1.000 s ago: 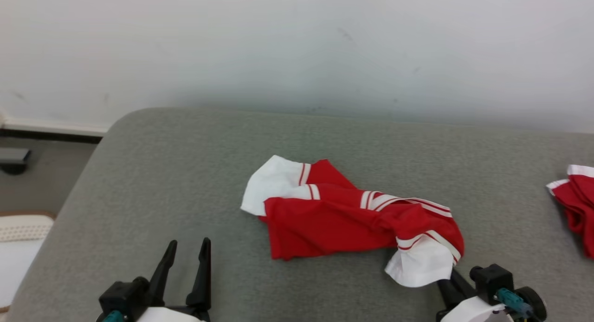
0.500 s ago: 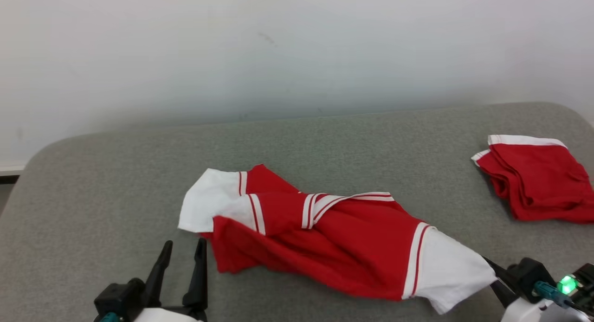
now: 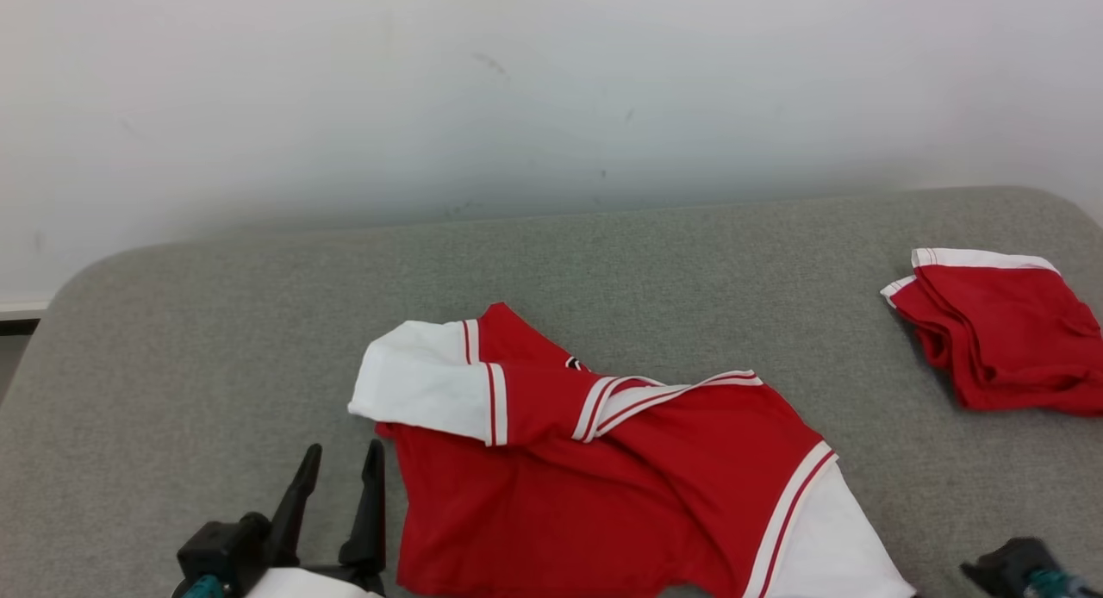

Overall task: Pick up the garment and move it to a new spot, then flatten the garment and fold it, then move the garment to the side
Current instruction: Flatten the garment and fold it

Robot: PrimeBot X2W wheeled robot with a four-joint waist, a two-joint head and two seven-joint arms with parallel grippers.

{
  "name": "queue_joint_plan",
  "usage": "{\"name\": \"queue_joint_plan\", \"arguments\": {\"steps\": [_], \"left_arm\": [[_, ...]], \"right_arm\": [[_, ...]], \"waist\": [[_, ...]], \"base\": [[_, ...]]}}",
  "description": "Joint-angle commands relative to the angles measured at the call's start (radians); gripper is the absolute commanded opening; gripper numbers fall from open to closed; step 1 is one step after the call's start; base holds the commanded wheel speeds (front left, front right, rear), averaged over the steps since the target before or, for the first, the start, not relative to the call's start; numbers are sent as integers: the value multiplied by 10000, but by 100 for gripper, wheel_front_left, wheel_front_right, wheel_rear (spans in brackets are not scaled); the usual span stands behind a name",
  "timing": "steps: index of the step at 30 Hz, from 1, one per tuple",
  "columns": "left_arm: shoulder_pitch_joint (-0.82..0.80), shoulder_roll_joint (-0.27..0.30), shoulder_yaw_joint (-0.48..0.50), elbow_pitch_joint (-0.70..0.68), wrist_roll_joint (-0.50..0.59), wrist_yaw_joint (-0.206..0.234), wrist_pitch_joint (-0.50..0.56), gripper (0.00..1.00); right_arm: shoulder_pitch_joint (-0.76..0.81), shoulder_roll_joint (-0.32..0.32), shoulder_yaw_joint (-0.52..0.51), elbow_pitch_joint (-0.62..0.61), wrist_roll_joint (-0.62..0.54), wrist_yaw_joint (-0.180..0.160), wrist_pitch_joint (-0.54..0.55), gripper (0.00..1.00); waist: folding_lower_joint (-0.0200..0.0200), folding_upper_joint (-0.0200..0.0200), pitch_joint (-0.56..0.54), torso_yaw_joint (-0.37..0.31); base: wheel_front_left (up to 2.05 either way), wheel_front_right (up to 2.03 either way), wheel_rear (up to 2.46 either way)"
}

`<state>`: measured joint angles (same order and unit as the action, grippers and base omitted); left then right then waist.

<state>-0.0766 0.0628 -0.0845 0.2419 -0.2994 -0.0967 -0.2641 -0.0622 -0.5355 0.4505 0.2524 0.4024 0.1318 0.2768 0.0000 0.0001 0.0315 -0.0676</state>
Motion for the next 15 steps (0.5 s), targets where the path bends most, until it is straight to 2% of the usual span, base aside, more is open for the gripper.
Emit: {"name": "queue_joint_plan", "arguments": {"steps": [1, 5, 7, 11, 15], "left_arm": [[22, 50, 40, 19, 144, -37, -2, 100], [99, 39, 62, 36, 203, -58, -2, 100], [132, 31, 50, 56, 179, -47, -2, 100], [124, -6, -3, 66, 160, -64, -2, 100], [71, -31, -63, 97, 103, -76, -2, 100]], "right_arm": [[106, -143, -347, -222, 150, -23, 43, 100], [265, -259, -1545, -965, -104, -23, -138, 100], [307, -64, -2118, -1491, -414, -21, -316, 100], [509, 817, -2935, -2459, -1003, -23, -1030, 100], [572, 1771, -2950, -2623, -1309, -23, -1880, 100]], "waist": [[0, -1, -69, 47], [0, -1, -207, 123], [0, -1, -273, 188], [0, -1, -350, 384], [0, -1, -396, 627]], "base": [[0, 0, 0], [0, 0, 0], [0, 0, 0], [0, 0, 0], [0, 0, 0]]}}
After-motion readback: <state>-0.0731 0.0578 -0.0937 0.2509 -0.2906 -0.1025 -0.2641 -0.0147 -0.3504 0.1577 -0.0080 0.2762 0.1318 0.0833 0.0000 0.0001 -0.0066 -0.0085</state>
